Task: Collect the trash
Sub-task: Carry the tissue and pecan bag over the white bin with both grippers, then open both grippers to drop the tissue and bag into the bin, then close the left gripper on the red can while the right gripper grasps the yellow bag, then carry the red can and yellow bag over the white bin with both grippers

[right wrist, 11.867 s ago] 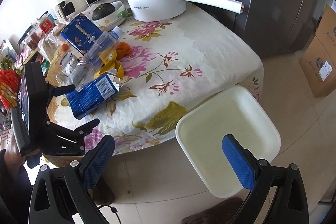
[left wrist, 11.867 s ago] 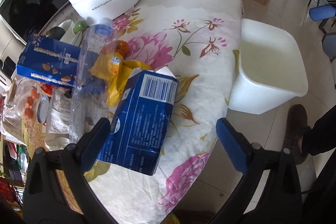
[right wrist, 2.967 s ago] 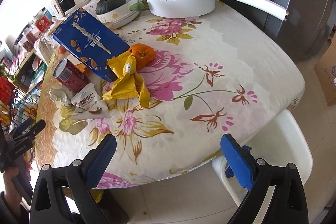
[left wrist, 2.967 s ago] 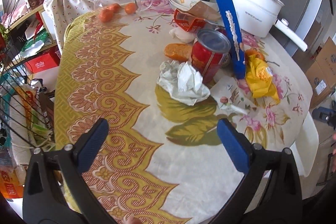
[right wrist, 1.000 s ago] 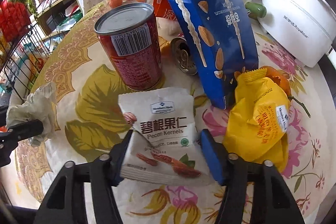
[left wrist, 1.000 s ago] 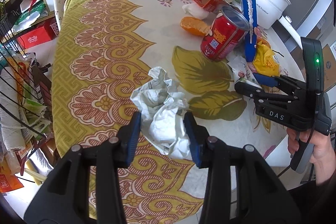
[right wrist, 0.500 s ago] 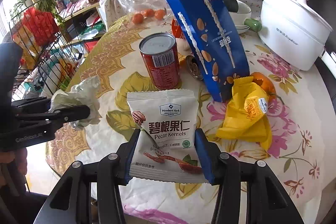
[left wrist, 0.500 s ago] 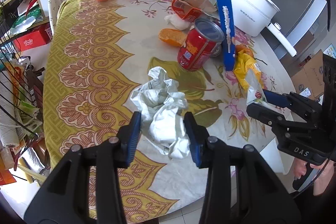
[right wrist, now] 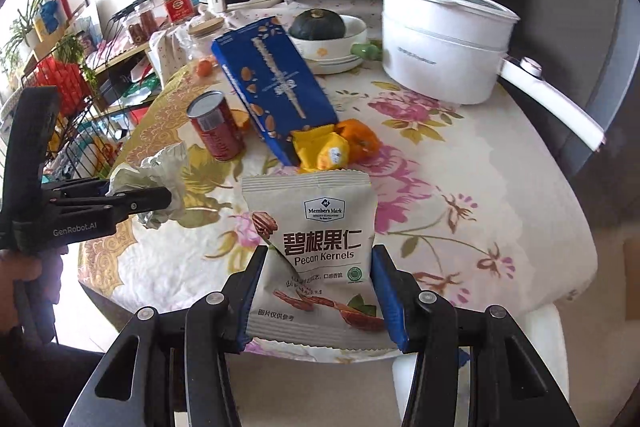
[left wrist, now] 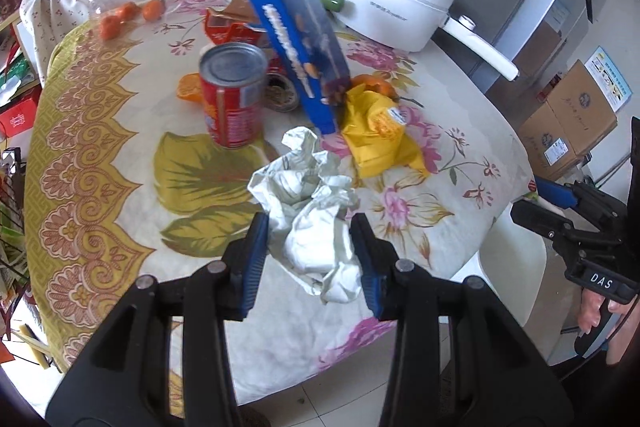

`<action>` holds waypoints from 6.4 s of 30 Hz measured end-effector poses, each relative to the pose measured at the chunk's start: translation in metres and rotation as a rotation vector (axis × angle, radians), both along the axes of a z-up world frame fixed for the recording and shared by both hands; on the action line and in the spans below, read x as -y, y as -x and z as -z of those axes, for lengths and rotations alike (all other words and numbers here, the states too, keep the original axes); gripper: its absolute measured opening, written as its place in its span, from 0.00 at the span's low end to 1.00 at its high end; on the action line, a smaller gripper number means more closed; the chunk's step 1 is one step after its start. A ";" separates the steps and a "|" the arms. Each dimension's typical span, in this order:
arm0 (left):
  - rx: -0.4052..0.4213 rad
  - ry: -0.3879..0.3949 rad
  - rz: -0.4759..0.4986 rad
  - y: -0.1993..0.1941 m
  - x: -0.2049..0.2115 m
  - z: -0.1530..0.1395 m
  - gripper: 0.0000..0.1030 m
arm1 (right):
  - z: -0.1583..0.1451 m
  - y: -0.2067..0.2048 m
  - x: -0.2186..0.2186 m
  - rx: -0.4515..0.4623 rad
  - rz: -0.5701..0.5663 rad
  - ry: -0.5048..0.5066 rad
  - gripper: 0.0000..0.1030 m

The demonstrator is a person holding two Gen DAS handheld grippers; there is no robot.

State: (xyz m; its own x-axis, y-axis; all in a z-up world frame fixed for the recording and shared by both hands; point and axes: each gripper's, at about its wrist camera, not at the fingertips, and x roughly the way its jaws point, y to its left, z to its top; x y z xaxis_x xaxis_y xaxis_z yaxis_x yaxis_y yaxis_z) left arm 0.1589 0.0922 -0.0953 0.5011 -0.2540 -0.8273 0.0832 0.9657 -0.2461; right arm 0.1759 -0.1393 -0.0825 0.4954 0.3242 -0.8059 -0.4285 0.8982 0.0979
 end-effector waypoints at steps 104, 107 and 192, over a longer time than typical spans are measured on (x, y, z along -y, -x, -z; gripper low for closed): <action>0.134 -0.128 -0.102 -0.024 -0.024 0.001 0.99 | 0.020 -0.037 0.068 -0.105 0.246 0.054 0.84; 0.147 -0.122 -0.133 -0.032 -0.037 0.003 0.99 | 0.023 -0.050 0.041 -0.106 0.220 0.035 0.84; 0.100 0.076 0.278 -0.023 0.176 0.002 0.57 | 0.021 -0.002 0.176 -0.129 0.473 -0.005 0.16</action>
